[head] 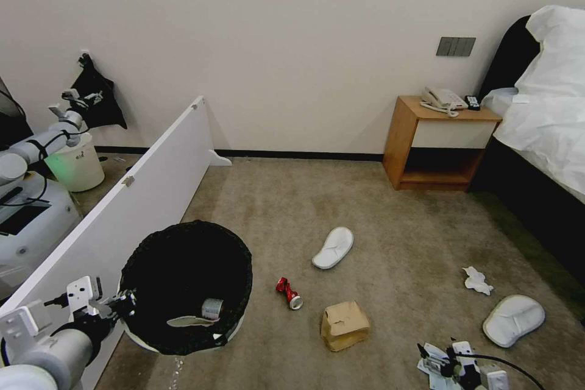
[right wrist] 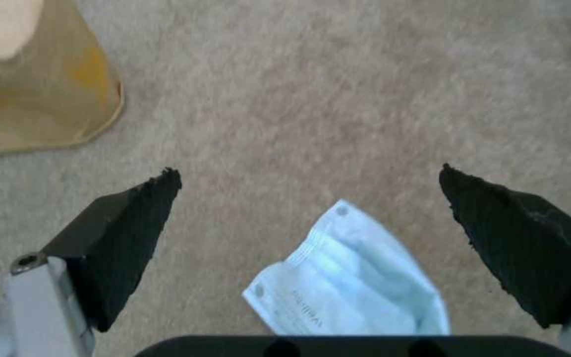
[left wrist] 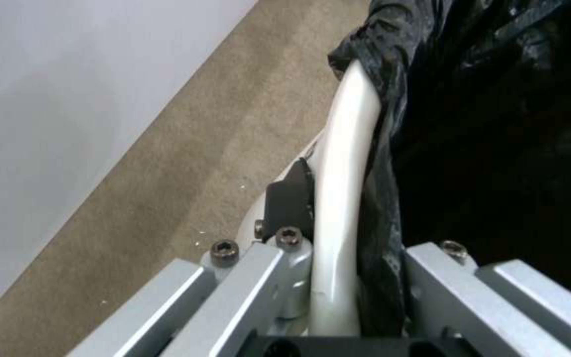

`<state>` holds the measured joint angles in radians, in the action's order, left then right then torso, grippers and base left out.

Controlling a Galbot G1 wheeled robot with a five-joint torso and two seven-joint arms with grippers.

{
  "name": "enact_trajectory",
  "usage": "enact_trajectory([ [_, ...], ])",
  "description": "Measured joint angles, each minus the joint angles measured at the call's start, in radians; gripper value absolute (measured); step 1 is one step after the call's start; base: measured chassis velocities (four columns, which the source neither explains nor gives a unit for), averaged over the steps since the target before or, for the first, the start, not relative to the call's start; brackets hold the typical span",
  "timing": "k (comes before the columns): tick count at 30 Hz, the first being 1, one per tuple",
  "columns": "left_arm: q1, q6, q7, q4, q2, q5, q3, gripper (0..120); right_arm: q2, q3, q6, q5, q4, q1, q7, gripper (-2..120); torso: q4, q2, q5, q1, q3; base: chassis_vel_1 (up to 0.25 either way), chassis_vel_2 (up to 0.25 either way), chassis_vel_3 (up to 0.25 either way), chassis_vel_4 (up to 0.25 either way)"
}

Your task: Pick up the trash bin, then pick up the garbage from the floor and place it into the trash bin.

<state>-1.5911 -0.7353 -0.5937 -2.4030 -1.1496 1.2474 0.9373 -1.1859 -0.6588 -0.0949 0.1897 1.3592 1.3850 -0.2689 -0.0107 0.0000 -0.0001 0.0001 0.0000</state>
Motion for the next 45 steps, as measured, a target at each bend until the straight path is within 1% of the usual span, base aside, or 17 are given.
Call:
enact_trajectory([
  [6,-0.006,0.0,-0.004,-0.008,-0.003,0.0,0.005,2,-0.004,0.019,-0.03,-0.022,-0.034,-0.021,0.015,100,-0.0002,0.0,0.0,0.0,0.0,0.0,0.0,0.0,0.0],
  [15,-0.019,0.0,-0.014,-0.028,-0.012,-0.001,0.007,2,-0.009,0.011,-0.087,-0.041,-0.073,-0.034,0.075,100,-0.0001,0.0,0.0,0.0,0.0,0.0,0.0,0.0,0.0],
  [26,-0.025,0.0,-0.017,-0.034,-0.01,-0.001,0.011,2,-0.017,-0.013,-0.081,-0.048,-0.113,-0.039,0.077,100,-0.0001,0.0,0.0,0.0,0.0,0.0,0.0,0.0,0.0],
  [36,-0.019,0.0,-0.017,-0.034,-0.001,0.004,0.013,2,-0.054,-0.017,-0.069,-0.046,-0.188,-0.087,0.054,100,0.0,0.0,0.0,0.0,0.0,0.0,0.0,0.0,0.0],
  [37,-0.018,0.0,-0.017,-0.032,0.001,0.005,0.014,2,-0.06,-0.017,-0.069,-0.045,-0.203,-0.098,0.052,96,-0.0001,0.0,0.0,0.0,0.0,0.0,0.0,0.0,0.0],
  [38,-0.018,0.0,-0.017,-0.032,0.001,0.005,0.014,2,-0.06,-0.017,-0.069,-0.045,-0.203,-0.098,0.052,96,-0.0001,0.0,0.0,0.0,0.0,0.0,0.0,0.0,0.0],
  [41,-0.017,0.0,-0.017,-0.029,0.003,0.009,0.017,2,-0.07,-0.02,-0.069,-0.046,-0.234,-0.119,0.048,82,0.0,0.0,0.0,0.0,0.0,0.0,0.0,0.0,0.0],
  [42,-0.017,0.0,-0.017,-0.029,0.003,0.009,0.017,2,-0.07,-0.02,-0.069,-0.046,-0.234,-0.119,0.048,82,0.0,0.0,0.0,0.0,0.0,0.0,0.0,0.0,0.0],
  [44,-0.015,0.0,-0.017,-0.027,0.004,0.012,0.018,2,-0.071,-0.023,-0.069,-0.046,-0.245,-0.126,0.046,71,0.0,0.0,0.0,0.0,0.0,0.0,0.0,0.0,0.0],
  [45,-0.015,0.0,-0.017,-0.027,0.004,0.012,0.018,2,-0.071,-0.023,-0.069,-0.046,-0.245,-0.126,0.046,71,0.0,0.0,0.0,0.0,0.0,0.0,0.0,0.0,0.0],
])
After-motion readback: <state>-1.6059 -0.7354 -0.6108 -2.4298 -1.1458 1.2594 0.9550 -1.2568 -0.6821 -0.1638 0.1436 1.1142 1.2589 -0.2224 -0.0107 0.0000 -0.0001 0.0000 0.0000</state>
